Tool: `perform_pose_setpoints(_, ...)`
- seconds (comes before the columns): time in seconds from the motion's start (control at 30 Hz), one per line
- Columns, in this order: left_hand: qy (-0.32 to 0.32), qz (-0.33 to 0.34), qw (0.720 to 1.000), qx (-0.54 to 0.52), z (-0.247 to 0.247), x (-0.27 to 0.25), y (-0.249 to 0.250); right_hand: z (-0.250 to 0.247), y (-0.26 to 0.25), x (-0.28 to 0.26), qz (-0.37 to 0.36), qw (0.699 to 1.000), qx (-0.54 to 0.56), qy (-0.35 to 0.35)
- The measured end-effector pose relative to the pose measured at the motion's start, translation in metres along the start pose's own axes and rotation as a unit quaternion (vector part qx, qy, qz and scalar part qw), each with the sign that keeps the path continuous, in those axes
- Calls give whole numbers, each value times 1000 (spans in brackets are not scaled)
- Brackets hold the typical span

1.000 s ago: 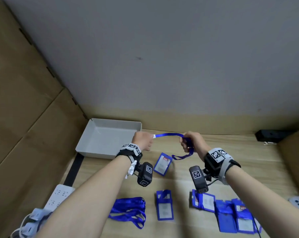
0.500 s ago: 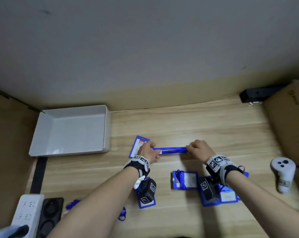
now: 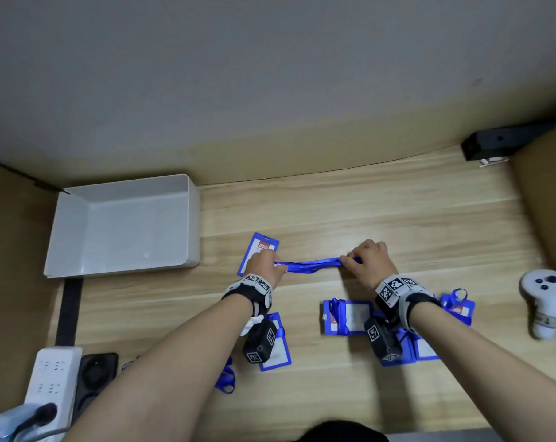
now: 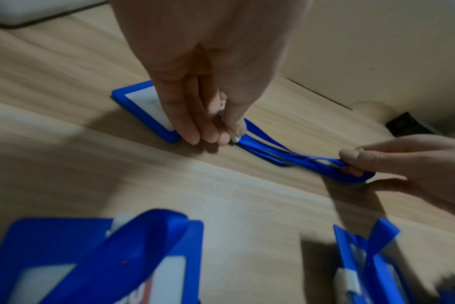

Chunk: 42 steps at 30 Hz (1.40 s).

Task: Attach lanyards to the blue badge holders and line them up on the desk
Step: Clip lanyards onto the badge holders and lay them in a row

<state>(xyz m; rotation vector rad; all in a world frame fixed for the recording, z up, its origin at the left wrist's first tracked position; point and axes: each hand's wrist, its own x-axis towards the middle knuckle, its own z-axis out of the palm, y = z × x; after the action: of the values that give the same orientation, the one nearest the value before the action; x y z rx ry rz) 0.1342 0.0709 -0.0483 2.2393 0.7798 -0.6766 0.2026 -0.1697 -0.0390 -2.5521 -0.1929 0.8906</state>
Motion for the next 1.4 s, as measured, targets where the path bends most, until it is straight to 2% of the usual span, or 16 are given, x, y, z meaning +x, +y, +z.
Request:
perform_pose_setpoints(0.13,10,6,1000,0,-24,-10,-8,-5,-12,-16,0,999,26,20)
perform_pose_setpoints(0.27,36,27,999,-22,-77,-26,-24,-4,-43,-33,-5,997,61,56)
perform_pose_setpoints(0.37,70,44,996,-42,-125,-35,-42,3,-82,-34,-32,992,78,93)
perform_pose_setpoints(0.43,88,54,993,-49,-160,-38,-58,10,-116,-31,-48,986,126,102)
perform_pose_setpoints(0.6,136,78,980,-123,-236,-33,-120,26,-205,-18,-41,955,288,59)
perform_pose_setpoints(0.73,160,86,971,-155,-282,-24,-171,44,-270,1,-53,955,286,52)
perform_pose_setpoints(0.83,142,73,973,-165,-308,-12,-198,56,-312,13,-67,951,294,73)
perform_pose_setpoints(0.97,105,47,982,-153,-344,6,-214,64,-357,39,-33,939,336,64)
perform_pose_setpoints(1.13,97,4,991,-96,-381,64,-229,68,-402,77,-5,935,350,58)
perform_pose_setpoints(1.23,101,-7,992,-72,-394,83,-225,76,-417,103,5,944,324,54)
perform_pose_setpoints(1.4,55,-37,997,-34,-391,107,-228,94,-427,131,34,973,224,46)
